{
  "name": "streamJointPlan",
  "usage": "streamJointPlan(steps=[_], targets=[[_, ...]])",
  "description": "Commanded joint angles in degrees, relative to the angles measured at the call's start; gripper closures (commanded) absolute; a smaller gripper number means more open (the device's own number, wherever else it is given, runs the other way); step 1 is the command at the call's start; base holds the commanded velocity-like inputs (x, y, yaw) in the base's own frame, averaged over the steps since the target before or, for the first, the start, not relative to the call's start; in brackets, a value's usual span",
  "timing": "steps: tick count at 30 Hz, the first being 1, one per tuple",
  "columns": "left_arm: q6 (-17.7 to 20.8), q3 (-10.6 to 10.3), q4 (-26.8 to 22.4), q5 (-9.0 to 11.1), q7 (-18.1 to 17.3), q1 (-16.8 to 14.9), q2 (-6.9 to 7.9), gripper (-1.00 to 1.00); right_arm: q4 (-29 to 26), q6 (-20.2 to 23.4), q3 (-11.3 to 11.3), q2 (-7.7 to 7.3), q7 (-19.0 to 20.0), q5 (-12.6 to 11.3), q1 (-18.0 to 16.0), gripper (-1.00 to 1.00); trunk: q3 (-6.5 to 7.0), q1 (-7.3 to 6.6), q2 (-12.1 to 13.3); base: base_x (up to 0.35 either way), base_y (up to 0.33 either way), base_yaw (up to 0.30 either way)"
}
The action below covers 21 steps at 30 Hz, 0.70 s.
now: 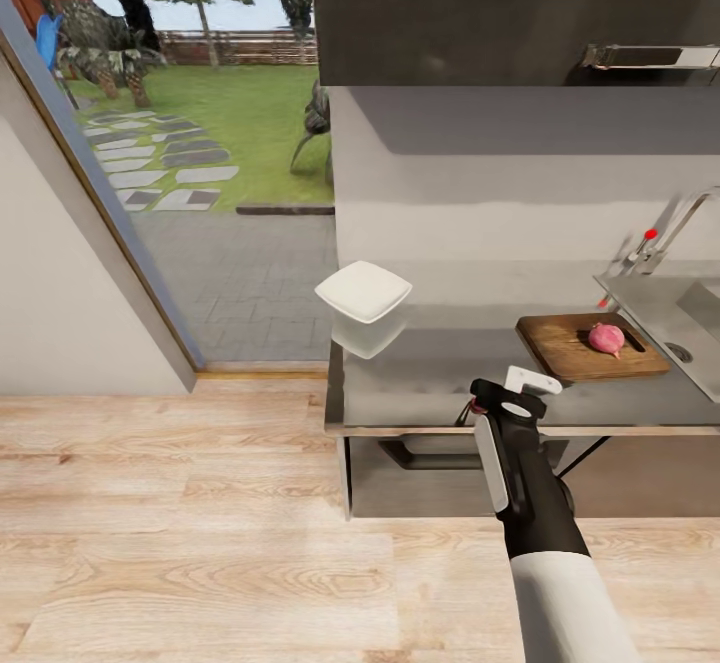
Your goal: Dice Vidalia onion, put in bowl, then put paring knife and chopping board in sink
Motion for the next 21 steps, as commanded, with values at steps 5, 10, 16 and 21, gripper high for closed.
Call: streamJointPlan(steps=[5,10,16,21], targets=[[-0.11,-0.22,0.01,0.42,0.22,-0.03,0.07,-1.00,-0.18,0.30,-0.08,0.04,-0.17,-0.11,-0.04,-1.00,-0.09,0.04,-0.10,0.000,0.121,0.000],[-0.11,-0.22,0.03,0.42,0.22,0.00,0.07,-1.00,-0.20,0.30,-0.10,0.04,-0.17,-0.11,-0.04,-1.00,-0.09,0.04,-0.10,0.003,0.217,-0.020],[-0.11,-0.23,0.03,0.42,0.22,-0.03,0.07,-1.00,-0.21,0.30,-0.08,0.04,-0.17,-0.11,-0.04,-1.00,-0.09,0.04,-0.10,0.055,0.245,-0.165],[-0.11,-0.25,0.03,0.42,0.22,-0.03,0.07,-1.00,-0.21,0.30,-0.11,0.04,-0.17,-0.11,-0.04,-1.00,-0.09,0.04,-0.10,0.103,0.245,-0.245]])
